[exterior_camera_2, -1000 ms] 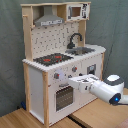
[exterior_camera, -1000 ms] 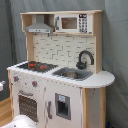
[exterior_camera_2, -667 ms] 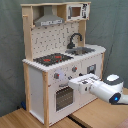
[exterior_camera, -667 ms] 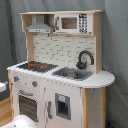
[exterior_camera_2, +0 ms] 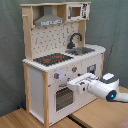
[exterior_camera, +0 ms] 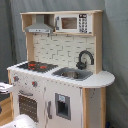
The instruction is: Play with the kitchen
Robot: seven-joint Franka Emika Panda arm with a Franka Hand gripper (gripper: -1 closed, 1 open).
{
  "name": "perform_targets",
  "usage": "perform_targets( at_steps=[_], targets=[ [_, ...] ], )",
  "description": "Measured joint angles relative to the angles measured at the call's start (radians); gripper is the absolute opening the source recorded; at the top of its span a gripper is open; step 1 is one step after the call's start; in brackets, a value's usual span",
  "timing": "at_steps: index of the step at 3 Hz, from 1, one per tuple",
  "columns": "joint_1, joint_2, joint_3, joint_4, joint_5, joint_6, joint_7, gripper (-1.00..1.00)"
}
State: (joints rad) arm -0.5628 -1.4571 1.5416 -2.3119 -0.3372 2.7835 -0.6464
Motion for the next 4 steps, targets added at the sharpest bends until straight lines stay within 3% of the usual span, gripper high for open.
perform_targets(
  at_steps=[2,4],
  targets=[
    [-0.124,0.0,0.0,0.049,0.014,0.152,-0.001,1.0],
    [-0.274,0.0,0.013,0.17,0.035,0.202,0.004,1.0]
  ],
)
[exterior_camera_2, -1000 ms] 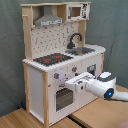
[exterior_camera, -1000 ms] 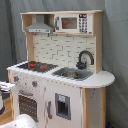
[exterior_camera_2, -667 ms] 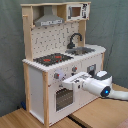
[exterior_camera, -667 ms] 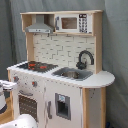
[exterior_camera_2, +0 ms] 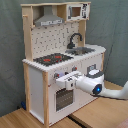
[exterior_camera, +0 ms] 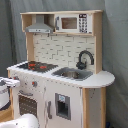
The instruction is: Play with the kitchen
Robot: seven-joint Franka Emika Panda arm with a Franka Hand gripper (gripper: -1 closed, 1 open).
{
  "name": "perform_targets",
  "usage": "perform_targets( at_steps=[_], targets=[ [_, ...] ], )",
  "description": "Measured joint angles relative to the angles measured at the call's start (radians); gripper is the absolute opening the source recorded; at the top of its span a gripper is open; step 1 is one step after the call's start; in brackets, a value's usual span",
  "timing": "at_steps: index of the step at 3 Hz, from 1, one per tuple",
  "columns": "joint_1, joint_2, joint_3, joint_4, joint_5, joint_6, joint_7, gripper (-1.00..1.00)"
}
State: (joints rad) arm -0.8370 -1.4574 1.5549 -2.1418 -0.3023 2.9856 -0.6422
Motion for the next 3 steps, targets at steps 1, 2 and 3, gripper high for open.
perform_targets(
  at_steps=[1,2,3],
  targets=[
    [-0.071,0.0,0.01,0.068,0.027,0.005,0.001,1.0],
    [-0.09,0.0,0.017,0.096,0.032,0.006,0.007,1.0],
    [-0.09,0.0,0.017,0.096,0.032,0.006,0.007,-1.0]
  ],
)
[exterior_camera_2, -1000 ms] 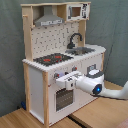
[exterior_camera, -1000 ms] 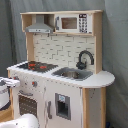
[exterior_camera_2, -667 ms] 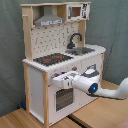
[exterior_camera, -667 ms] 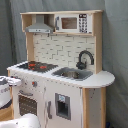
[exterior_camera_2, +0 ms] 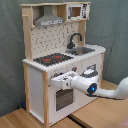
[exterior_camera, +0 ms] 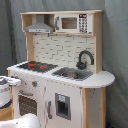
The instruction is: Play with the kitchen
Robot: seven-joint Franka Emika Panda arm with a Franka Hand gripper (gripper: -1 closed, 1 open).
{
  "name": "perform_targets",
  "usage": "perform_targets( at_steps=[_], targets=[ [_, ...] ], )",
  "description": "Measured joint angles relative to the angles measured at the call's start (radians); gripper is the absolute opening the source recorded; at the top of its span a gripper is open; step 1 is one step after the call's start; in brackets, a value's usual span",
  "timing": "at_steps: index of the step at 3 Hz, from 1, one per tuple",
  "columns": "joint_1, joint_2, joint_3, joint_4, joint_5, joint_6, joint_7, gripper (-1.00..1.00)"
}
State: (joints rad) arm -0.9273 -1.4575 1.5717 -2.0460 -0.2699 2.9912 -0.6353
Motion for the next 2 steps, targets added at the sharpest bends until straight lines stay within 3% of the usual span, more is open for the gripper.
perform_targets(
  at_steps=[2],
  targets=[
    [0.0,0.0,0.005,0.0,0.051,0.002,0.187,-1.0]
  ],
)
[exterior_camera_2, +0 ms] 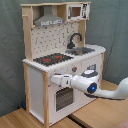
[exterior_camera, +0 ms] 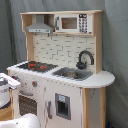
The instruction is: Play with the kitchen
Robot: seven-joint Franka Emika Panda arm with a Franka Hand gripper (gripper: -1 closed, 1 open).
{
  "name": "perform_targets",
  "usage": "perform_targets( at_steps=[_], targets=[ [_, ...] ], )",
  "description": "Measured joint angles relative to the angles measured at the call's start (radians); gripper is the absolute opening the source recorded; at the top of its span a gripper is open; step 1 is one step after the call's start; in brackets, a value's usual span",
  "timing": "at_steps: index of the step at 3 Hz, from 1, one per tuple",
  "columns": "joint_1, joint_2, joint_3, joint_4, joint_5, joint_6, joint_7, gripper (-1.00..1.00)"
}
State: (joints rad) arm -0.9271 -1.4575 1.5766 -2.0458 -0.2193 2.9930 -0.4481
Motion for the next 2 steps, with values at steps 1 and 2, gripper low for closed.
perform_targets(
  at_steps=[1,2],
  targets=[
    [0.0,0.0,0.003,-0.001,0.032,0.0,0.111,-1.0],
    [0.0,0.0,0.005,-0.003,0.061,0.001,0.223,-1.0]
  ],
)
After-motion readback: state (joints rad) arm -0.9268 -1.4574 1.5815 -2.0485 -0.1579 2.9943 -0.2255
